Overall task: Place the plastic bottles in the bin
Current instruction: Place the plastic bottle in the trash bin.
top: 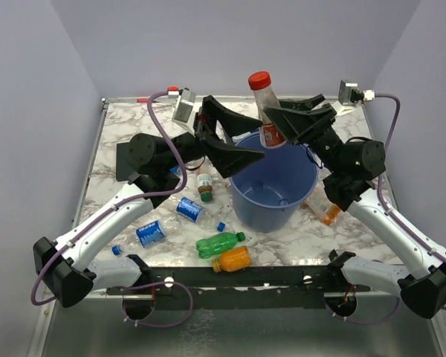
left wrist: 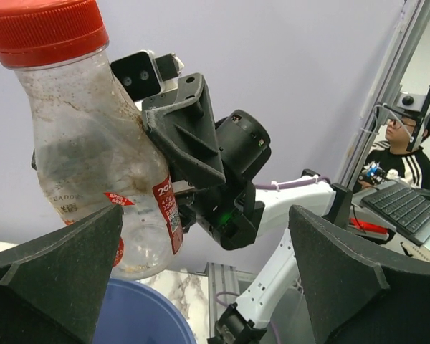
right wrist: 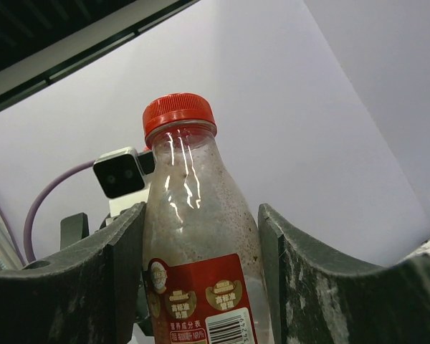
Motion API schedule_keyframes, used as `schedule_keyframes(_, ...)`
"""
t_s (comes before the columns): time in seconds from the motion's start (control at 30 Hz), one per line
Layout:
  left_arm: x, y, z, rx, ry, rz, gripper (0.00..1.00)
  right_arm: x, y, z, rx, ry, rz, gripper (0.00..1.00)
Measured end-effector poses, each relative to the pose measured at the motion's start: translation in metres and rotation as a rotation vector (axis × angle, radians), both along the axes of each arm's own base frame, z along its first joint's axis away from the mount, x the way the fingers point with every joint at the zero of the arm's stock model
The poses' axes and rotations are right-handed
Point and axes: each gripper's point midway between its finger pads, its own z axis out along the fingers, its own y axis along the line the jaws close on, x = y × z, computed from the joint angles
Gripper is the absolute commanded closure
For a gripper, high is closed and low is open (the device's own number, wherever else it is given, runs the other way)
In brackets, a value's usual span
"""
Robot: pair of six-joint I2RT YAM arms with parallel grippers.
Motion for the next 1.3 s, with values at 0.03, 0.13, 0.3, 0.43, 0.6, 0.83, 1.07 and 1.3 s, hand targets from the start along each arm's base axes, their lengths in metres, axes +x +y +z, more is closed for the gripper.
schedule_keyframes(0.03,0.001,-0.001,0.001,-0.004,-0.001,0.001,0.01,0.001,0.0,0.001,0.007,0.001,0.0,0.99)
schedule_keyframes(0.13,0.002,-0.002,0.004,-0.021,-0.003,0.005,0.01,0.001,-0.002,0.004,0.027,-0.002,0.004,0.99)
schedule_keyframes(0.3,0.005,0.0,0.005,-0.042,-0.004,0.043,0.01,-0.003,-0.004,0.007,0.033,-0.01,0.007,0.99)
schedule_keyframes(0.43,0.014,0.008,-0.007,-0.043,0.017,0.135,0.01,-0.016,-0.009,0.01,0.021,-0.029,0.004,0.99)
schedule_keyframes(0.6,0.017,0.013,-0.005,-0.052,0.01,0.178,0.01,-0.032,-0.019,0.022,0.034,-0.076,-0.005,0.99)
schedule_keyframes(0.83,0.019,-0.004,-0.006,-0.024,0.029,0.111,0.01,-0.02,-0.007,0.01,0.008,-0.051,0.011,0.99)
schedule_keyframes(1.07,0.011,-0.016,-0.012,0.0,0.033,0.055,0.01,-0.015,0.0,0.006,0.005,-0.035,0.041,0.99)
schedule_keyframes(1.3,0.013,-0.027,-0.016,0.015,0.044,0.033,0.24,-0.016,0.004,0.006,0.002,-0.033,0.06,0.99)
